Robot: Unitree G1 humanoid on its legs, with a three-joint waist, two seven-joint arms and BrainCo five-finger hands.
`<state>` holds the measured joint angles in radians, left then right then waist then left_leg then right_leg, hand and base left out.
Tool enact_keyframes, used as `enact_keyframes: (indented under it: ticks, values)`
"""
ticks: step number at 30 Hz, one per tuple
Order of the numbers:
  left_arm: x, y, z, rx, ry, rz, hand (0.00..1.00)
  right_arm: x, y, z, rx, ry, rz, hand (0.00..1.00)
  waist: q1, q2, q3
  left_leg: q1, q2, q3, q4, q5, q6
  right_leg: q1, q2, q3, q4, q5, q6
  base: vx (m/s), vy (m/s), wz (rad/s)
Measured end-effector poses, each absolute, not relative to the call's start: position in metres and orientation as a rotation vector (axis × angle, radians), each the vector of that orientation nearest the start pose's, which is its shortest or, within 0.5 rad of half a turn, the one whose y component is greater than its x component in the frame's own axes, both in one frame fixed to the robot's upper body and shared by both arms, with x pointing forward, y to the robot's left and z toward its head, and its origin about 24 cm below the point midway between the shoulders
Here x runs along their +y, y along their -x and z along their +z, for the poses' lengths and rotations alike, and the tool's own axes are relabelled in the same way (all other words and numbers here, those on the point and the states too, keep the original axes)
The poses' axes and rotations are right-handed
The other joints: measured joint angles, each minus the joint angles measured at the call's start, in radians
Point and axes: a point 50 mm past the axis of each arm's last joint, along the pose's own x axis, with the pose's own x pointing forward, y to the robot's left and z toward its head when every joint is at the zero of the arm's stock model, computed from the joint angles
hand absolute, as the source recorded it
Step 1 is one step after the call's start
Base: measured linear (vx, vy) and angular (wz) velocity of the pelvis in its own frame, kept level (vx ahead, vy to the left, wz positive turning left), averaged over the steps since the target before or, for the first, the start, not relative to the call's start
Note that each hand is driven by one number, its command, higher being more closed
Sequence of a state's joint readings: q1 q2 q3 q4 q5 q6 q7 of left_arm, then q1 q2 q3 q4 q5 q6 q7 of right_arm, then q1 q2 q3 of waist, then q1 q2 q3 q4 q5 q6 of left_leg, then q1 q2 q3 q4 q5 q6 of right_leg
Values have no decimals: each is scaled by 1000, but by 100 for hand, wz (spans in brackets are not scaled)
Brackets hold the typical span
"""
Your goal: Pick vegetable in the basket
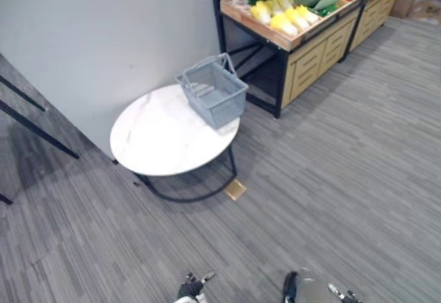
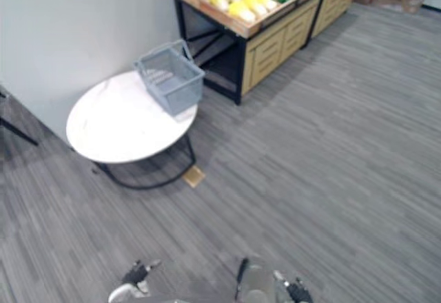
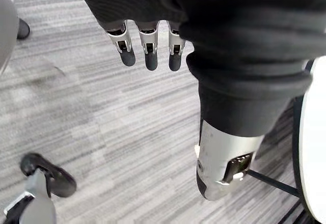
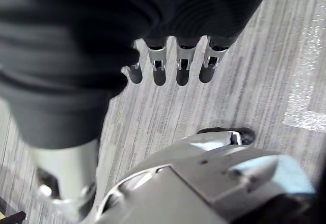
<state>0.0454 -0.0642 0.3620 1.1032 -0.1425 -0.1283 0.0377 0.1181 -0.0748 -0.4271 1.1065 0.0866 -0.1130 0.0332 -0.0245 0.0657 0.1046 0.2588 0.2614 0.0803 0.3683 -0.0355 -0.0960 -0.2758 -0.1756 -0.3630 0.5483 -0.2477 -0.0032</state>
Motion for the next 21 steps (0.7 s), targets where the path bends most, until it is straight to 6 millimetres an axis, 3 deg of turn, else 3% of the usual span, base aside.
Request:
enact_keyframes:
  ticks: [1, 3, 6, 8, 10, 11, 12, 13, 14, 16, 19, 21]
  values:
    - [173, -101, -162, 994, 340, 449, 0, -230, -63, -161, 1051, -225, -497, 0, -2, -11, 8, -121, 15, -64, 218, 104, -60, 57, 7, -27, -49, -11, -2, 436, -174, 38]
    - [179, -105, -160, 977, 332, 455, 0, -231, -67, -161, 1044, -228, -501, 0, 7, -10, 18, -279, 35, -57, 539, 132, -94, 158, 24, -37, -122, -15, -7, 384, -121, 14]
    - [191, -95, -161, 980, 352, 524, 0, -227, -75, -160, 1029, -232, -484, 0, 12, -21, 25, -400, 41, 68, 716, 23, -35, 335, 36, -32, -245, -11, 2, 335, -61, -16]
    - [194, -94, -160, 965, 344, 533, 0, -225, -83, -159, 1011, -245, -483, 0, 33, -20, 26, -513, 39, 159, 656, -66, -4, 415, 35, -30, -329, -1, 37, 305, 68, -12]
    - [195, -93, -160, 953, 347, 558, 0, -221, -91, -158, 989, -268, -483, 0, 53, -24, 27, -554, 3, 294, 301, -97, 28, 493, 17, -36, -399, 8, 87, 457, 241, -10]
    - [193, -92, -160, 957, 349, 558, 0, -221, -89, -159, 995, -263, -480, 0, 58, -21, 26, -545, -34, 319, 90, -42, 65, 530, 11, -41, -416, -4, 113, 615, 400, 2]
    - [191, -90, -161, 956, 368, 571, 0, -219, -90, -159, 1000, -245, -461, 0, 60, -16, 24, -535, -64, 325, -32, 29, 148, 565, 10, -39, -423, -27, 144, 376, 262, 21]
    - [197, -91, -159, 946, 353, 576, 0, -211, -90, -160, 1010, -249, -441, 0, 56, -37, 17, -525, -96, 340, -46, 23, 136, 576, -13, -39, -428, -27, 138, 545, 313, 31]
    - [203, -95, -156, 914, 341, 585, 0, -197, -95, -161, 1013, -240, -382, 0, 61, -80, 9, -534, -130, 344, -50, -5, 141, 575, -32, -17, -462, 18, 98, 325, 162, 30]
    - [206, -93, -156, 908, 360, 618, 0, -183, -103, -161, 999, -260, -348, 0, 82, -91, 8, -550, -145, 348, -25, -49, 139, 577, -46, -1, -485, 82, 93, 444, 257, 15]
    - [206, -89, -157, 914, 381, 648, 0, -178, -104, -161, 1000, -278, -336, 0, 123, -91, 2, -481, -167, 373, -30, -100, 154, 597, -72, 89, -454, 176, 108, 349, 203, -9]
    - [211, -71, -162, 984, 342, 642, 0, -188, -86, -165, 1022, -329, -424, 0, 98, -110, -64, -424, -237, 332, -99, -120, 165, 519, -124, 138, -232, 215, 131, 344, 159, 48]
